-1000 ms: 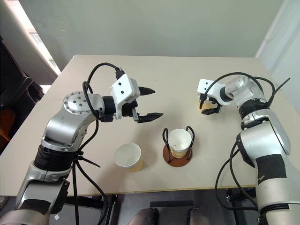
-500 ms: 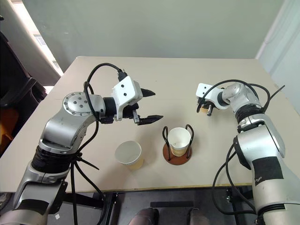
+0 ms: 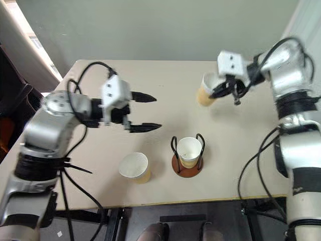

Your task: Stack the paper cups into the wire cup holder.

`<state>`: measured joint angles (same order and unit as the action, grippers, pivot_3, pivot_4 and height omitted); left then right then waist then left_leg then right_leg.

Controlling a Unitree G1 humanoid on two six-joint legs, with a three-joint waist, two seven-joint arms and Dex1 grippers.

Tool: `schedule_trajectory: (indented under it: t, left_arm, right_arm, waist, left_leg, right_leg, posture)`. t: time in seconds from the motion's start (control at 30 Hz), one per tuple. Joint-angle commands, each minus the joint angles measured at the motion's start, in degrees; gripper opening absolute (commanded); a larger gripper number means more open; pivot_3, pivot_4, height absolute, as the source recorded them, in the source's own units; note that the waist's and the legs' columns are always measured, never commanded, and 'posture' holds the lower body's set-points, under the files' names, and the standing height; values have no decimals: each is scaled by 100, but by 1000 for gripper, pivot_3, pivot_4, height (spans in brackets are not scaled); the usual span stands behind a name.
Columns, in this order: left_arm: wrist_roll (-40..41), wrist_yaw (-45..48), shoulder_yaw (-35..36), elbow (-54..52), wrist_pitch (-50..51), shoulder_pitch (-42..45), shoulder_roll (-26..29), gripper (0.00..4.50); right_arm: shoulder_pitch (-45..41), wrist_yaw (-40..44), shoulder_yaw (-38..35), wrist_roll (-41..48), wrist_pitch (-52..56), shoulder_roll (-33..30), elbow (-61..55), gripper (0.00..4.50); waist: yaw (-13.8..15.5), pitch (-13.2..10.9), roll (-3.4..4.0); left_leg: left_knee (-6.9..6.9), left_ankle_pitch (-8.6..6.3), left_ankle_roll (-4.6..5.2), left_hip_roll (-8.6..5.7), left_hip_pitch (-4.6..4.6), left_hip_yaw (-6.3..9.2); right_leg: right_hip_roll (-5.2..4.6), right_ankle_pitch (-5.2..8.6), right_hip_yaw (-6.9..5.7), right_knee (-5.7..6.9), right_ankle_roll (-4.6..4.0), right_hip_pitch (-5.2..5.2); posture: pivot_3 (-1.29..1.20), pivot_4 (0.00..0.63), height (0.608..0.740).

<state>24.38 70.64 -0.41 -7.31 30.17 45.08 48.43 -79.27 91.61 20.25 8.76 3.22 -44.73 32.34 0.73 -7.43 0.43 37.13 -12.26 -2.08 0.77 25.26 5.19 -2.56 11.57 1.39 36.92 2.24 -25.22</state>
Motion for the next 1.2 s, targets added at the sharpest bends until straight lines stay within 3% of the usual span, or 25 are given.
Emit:
schedule_trajectory:
  t: [0.03, 0.2, 0.5, 0.73, 1.2]
  left_arm:
    - [971, 653, 657, -348, 302, -92, 286, 4500]
    - [1358, 1278, 1115, -143, 500, -554, 1024, 4500]
    - [1707, 1655, 1857, -123, 799, -1499, 1934, 4500]
    - [1785, 1361, 2185, -379, 842, -2027, 1983, 4500]
    - [1720, 1054, 2229, -636, 732, -2377, 2018, 4500]
  right_arm:
    - [275, 89, 276, 1024, 806, -270, -1675, 16]
    - [592, 89, 354, 1374, 1164, -424, -2830, 16]
    - [786, 89, 751, 1607, 1036, -734, -3361, 16]
    - [792, 89, 1039, 1354, 837, -548, -3282, 16]
    - [767, 89, 1708, 1253, -59, -884, -3163, 16]
  waist:
    - [-1, 1, -2]
    - [-16, 0, 0]
    - [-74, 1, -2]
    - [-85, 4, -7]
    - [-89, 6, -11]
  left_leg:
    - [2, -4, -6, 7, -2, 1]
    - [-2, -4, -8, 28, -17, 2]
    - [-5, -28, 56, 39, -39, 5]
    - [-4, -12, 59, 40, -63, 3]
    - [-14, -19, 53, 43, -72, 2]
  right_leg:
    - [10, 10, 0, 1, -11, 2]
    - [17, 32, 1, 0, -32, -2]
    - [20, 52, 0, 36, -106, -3]
    - [20, 60, 4, 88, -124, -5]
    - [21, 77, 3, 102, -150, -7]
  posture:
    - [0, 150, 740]
    - [0, 150, 740]
    - [0, 150, 740]
    - [0, 150, 740]
    - [0, 150, 740]
